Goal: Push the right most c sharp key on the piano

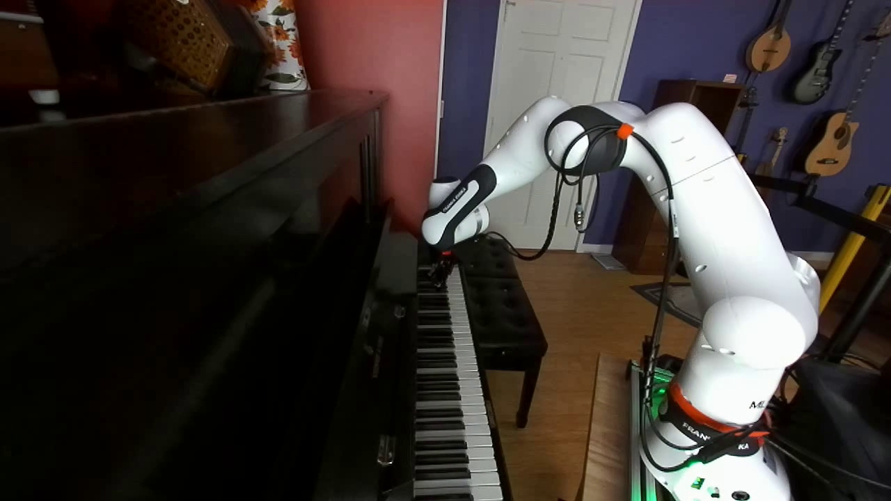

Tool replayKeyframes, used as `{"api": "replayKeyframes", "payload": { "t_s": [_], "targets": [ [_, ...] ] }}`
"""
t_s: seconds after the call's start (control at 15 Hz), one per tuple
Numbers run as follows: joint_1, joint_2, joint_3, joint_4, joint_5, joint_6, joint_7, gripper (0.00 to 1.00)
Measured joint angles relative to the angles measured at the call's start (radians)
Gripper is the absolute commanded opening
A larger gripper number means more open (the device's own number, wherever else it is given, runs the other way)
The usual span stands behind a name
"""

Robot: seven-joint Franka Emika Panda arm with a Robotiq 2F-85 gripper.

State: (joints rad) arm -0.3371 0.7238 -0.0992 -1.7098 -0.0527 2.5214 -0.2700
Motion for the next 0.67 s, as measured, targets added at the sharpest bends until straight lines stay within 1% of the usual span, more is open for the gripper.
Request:
{"api": "replayKeyframes", "payload": {
  "t_s": [0.07,0.2,0.4,0.47,0.67],
  "targets": [
    [0.001,-0.006,-0.001,-0.002,0.000,0.000,0.000,0.56],
    [0.004,-0.024,-0.002,-0.010,-0.002,0.000,-0.001,0.69],
    [0.009,-0.062,-0.004,-0.043,-0.007,-0.001,-0.008,0.93],
    [0.012,-0.079,-0.006,-0.057,-0.013,-0.003,-0.012,0.99],
    [0.018,-0.137,-0.011,-0.104,-0.032,-0.004,-0.032,1.00]
  ]
}}
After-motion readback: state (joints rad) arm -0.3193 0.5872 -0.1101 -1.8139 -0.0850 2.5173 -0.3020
